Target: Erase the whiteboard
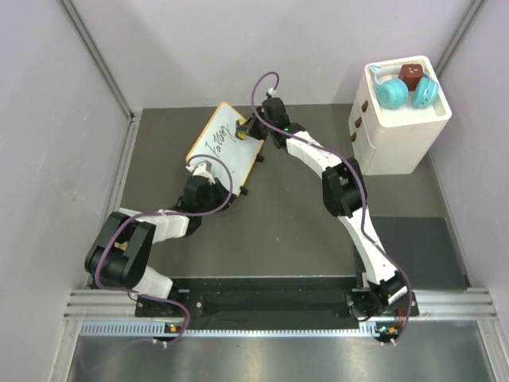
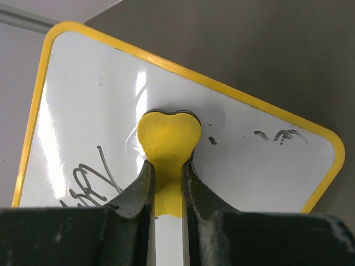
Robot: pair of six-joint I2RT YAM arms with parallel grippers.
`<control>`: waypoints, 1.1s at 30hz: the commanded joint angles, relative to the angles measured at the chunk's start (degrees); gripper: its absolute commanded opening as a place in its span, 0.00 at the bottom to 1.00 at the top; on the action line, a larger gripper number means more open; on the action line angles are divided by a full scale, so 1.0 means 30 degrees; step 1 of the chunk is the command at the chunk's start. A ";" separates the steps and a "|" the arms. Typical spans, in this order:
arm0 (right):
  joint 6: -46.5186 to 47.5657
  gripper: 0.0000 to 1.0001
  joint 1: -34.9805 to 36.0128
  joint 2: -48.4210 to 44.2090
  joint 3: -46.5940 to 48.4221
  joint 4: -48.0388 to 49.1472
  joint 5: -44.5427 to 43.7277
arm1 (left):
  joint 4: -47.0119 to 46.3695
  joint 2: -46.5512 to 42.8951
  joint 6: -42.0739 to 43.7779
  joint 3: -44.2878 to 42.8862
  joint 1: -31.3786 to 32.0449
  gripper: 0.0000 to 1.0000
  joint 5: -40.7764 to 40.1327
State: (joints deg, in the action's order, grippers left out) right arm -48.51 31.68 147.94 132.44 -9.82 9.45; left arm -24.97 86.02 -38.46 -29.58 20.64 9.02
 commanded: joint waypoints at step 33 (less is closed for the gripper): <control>-0.1086 0.00 -0.1508 0.0227 -0.1583 0.1371 -0.2010 | 0.5365 0.0800 0.2448 0.0604 0.1380 0.00 0.2708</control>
State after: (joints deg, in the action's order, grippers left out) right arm -53.32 26.13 147.89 124.42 -7.29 1.98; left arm -17.23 87.15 -33.34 -29.06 24.58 16.80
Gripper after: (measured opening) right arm 0.129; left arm 0.010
